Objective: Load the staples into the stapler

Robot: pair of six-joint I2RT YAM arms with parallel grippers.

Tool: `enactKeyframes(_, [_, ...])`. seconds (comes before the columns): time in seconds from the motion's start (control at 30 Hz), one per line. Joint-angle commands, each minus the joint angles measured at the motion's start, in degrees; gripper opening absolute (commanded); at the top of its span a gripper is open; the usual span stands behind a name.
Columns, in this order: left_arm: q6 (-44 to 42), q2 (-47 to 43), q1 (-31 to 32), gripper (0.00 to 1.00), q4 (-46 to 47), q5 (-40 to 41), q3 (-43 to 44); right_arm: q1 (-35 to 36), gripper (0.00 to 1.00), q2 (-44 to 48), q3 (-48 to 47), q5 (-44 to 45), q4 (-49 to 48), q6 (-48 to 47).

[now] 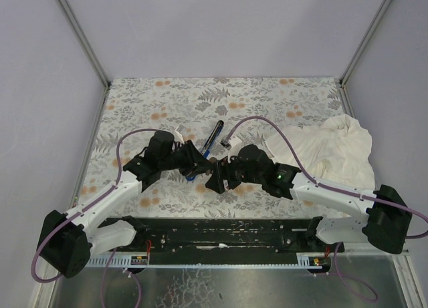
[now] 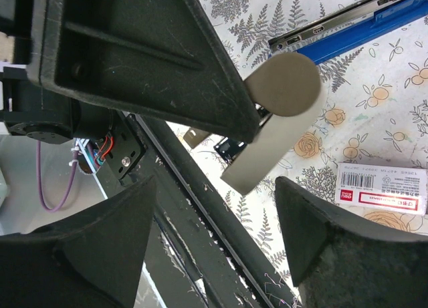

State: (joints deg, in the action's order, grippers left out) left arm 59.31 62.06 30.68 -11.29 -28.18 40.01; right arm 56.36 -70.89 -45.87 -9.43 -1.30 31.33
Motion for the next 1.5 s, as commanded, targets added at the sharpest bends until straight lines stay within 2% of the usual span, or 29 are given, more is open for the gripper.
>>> enactKeyframes(0.0, [2.9,-1.8,0.7,0.0,4.9,0.5,-0.4,1.7,0.72,-0.9,-3.3,4.9,-2.5,-1.0])
enactKeyframes(0.47, [3.8,-4.1,1.4,0.0,4.7,0.3,-2.5,2.0,0.41,0.6,-3.9,11.2,-0.4,-4.0])
enactKeyframes(0.63, [2.4,-4.2,1.3,0.0,2.9,0.0,-1.1,2.0,0.29,1.9,-3.6,15.8,2.6,-5.7])
enactKeyframes(0.83, [-0.2,-3.3,1.3,0.0,0.0,-1.6,1.3,1.9,0.15,5.3,-1.8,15.9,3.9,-9.5])
enactKeyframes(1.07, [-2.5,-1.8,0.8,0.0,-2.1,-3.7,3.5,1.9,0.08,5.9,-2.3,15.6,8.1,-13.5])
enactKeyframes(1.47, [-9.3,-0.9,-5.7,0.0,-8.9,-8.2,6.0,2.0,0.04,7.7,-0.8,17.0,11.2,-14.3])
